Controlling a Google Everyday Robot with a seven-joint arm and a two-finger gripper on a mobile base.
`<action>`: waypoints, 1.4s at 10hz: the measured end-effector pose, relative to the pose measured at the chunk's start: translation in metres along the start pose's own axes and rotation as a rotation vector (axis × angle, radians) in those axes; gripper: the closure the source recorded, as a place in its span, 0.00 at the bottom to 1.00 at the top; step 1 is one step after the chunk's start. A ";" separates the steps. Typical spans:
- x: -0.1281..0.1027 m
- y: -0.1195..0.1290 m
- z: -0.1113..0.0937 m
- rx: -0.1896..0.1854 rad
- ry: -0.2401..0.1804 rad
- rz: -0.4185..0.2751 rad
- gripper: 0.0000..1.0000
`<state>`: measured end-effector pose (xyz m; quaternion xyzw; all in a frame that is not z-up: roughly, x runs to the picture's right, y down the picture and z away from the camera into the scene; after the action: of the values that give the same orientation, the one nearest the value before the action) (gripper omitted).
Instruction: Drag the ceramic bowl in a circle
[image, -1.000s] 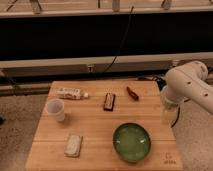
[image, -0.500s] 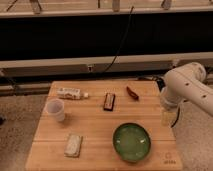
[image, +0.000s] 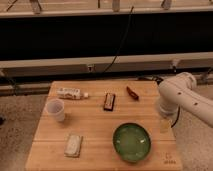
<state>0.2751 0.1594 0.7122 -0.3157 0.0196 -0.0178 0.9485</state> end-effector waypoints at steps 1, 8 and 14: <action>-0.002 0.003 0.003 -0.009 0.000 -0.014 0.20; -0.030 0.019 0.044 -0.018 -0.039 -0.111 0.20; -0.046 0.022 0.064 -0.037 -0.083 -0.151 0.20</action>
<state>0.2330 0.2177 0.7513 -0.3341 -0.0431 -0.0760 0.9385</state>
